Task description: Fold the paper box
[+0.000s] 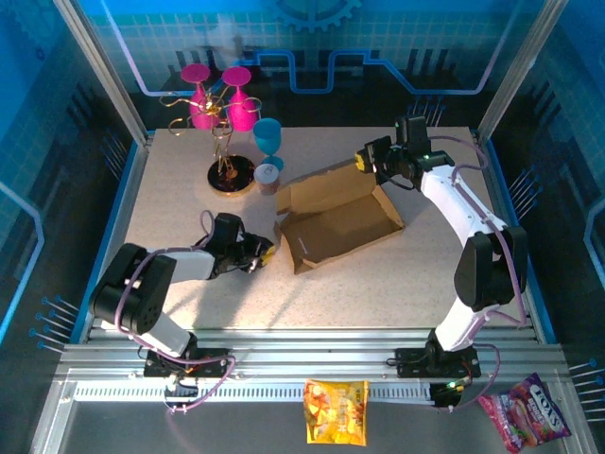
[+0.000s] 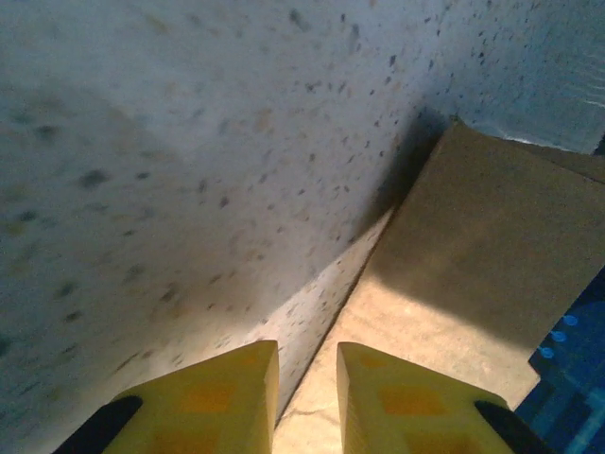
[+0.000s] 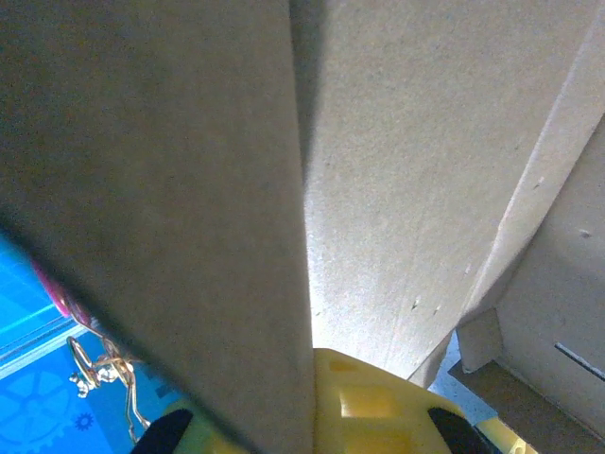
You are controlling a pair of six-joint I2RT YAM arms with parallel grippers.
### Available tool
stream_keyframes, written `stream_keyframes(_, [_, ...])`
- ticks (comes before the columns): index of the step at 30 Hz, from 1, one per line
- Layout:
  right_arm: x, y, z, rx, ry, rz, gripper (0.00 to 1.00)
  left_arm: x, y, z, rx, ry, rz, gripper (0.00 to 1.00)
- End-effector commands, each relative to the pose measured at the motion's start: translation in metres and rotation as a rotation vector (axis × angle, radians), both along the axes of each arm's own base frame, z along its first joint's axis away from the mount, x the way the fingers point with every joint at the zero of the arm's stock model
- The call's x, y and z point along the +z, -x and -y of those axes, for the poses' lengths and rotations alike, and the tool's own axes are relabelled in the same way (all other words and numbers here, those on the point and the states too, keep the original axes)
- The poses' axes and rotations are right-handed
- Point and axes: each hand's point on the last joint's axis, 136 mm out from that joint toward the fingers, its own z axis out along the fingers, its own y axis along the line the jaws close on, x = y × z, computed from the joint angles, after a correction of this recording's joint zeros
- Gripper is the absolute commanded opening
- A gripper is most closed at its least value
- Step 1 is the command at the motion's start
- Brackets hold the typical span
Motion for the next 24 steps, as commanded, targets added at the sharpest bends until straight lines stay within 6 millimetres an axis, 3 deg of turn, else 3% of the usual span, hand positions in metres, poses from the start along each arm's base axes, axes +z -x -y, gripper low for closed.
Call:
stream_keyframes(1, [0.005,-0.003,0.01,-0.017,-0.031,0.01,0.0,0.018,-0.019,0.015,0.02,0.082,0.102,0.28])
stream_keyframes(9, [0.003,-0.01,0.028,-0.042,-0.079,-0.006,0.0,0.031,-0.033,0.028,0.04,0.105,0.215,0.42])
stream_keyframes(14, [0.025,-0.013,0.037,-0.079,-0.119,0.012,0.0,0.048,-0.038,0.019,0.08,0.089,0.295,0.5])
stream_keyframes(21, [0.049,-0.009,0.049,-0.101,-0.147,0.016,0.0,0.054,-0.048,-0.02,0.15,0.093,0.367,0.48])
stream_keyframes(24, [0.052,-0.007,0.052,-0.115,-0.168,0.012,0.0,0.059,-0.064,-0.016,0.13,0.152,0.433,0.41])
